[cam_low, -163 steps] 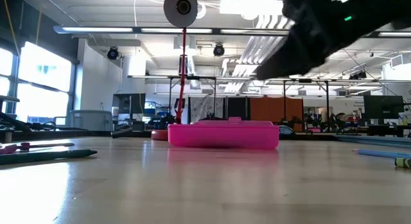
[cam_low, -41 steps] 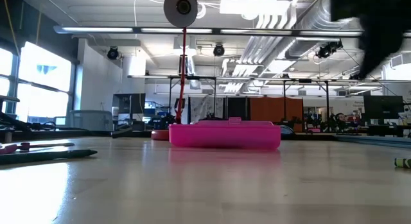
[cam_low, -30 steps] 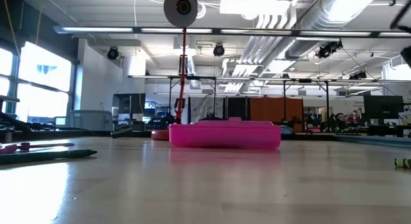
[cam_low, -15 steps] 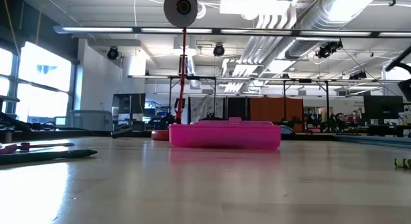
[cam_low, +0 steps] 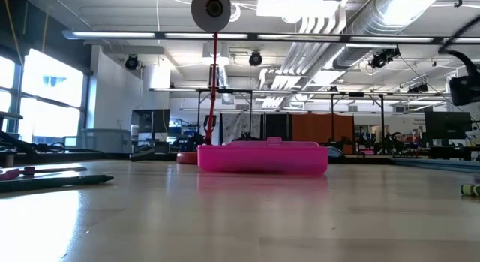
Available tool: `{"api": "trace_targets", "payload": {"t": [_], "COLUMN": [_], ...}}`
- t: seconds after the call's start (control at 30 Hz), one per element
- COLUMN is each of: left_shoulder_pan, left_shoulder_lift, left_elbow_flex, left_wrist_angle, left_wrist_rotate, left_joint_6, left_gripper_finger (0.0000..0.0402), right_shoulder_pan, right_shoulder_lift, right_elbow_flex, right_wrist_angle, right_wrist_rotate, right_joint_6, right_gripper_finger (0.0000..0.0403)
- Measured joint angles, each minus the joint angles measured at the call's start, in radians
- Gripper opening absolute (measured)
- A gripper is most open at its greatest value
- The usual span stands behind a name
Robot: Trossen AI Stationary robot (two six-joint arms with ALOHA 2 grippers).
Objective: Pick & place school supplies into a supply box
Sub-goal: Put the orange pencil into the pink supply box
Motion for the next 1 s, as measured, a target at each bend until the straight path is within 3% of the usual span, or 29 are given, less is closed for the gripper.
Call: {"api": "trace_targets", "payload": {"t": [0.13,0.33,0.7,0.87,1.0], "left_shoulder_pan": [0.000,0.000,0.000,0.000,0.000], "left_shoulder_lift": [0.000,0.000,0.000,0.000,0.004], "left_elbow_flex": [0.000,0.000,0.000,0.000,0.000], "left_wrist_angle": [0.000,0.001,0.000,0.000,-0.028], "left_wrist_rotate": [-0.001,-0.001,-0.002,0.011,0.085], "left_joint_6": [0.001,0.002,0.002,-0.009,-0.008], "left_gripper_finger": [0.0184,0.0184,0.0184,0.0184,0.0184], "right_shoulder_pan": [-0.054,-0.182,-0.467,-0.564,-0.626], "right_shoulder_lift": [0.013,0.020,0.050,0.203,0.369], "right_elbow_flex": [0.003,0.006,0.298,0.473,0.600], "right_wrist_angle": [0.249,0.578,0.618,0.614,0.610], "right_wrist_rotate": [0.121,0.200,0.205,0.202,0.170], "right_joint_6": [-0.142,-0.480,-1.156,-1.397,-1.574], "right_gripper_finger": [0.0014,0.0005,0.0002,0.0001,0.0001]}}
